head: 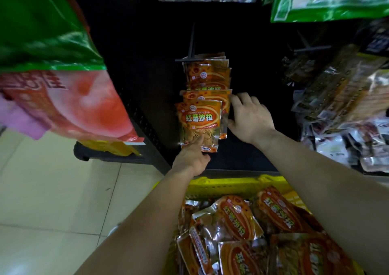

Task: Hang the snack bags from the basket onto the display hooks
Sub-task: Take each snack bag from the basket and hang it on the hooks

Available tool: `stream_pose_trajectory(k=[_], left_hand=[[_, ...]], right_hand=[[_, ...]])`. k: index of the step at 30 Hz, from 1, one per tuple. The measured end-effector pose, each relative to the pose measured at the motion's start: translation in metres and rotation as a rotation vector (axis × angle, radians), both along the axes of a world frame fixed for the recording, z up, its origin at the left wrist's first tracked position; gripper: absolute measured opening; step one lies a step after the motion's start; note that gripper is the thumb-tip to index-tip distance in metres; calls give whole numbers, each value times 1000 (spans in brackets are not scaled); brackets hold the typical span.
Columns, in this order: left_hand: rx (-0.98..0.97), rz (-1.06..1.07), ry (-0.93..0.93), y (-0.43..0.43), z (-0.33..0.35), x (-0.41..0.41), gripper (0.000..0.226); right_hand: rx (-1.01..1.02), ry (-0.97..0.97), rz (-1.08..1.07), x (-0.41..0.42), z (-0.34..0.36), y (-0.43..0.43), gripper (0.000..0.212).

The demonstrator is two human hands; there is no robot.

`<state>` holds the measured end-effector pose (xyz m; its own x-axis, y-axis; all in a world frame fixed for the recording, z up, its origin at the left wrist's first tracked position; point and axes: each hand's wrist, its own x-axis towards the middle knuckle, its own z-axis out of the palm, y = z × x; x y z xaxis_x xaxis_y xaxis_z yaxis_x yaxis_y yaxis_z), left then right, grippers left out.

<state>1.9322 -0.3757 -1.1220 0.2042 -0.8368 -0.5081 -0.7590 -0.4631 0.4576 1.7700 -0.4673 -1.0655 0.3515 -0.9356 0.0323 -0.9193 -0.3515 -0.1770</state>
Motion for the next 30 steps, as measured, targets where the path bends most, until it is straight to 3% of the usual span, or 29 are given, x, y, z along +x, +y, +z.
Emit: stream_pose_trajectory(k=[11,15,24,30], left_hand=[[-129,-79,-40,89,61,-14,64],[-89,-121,-45,134,41,-23,61],[151,-87,-98,169,-22,-20,77],[226,-71,-41,151,-51,-38,91]], right_hand=[[171,18,-23,-68,27,117,61],[233,35,-29,-96,7,161,59],[527,83,-216,-158,-59,200,61],[519,154,-274,-141,-85,191,65]])
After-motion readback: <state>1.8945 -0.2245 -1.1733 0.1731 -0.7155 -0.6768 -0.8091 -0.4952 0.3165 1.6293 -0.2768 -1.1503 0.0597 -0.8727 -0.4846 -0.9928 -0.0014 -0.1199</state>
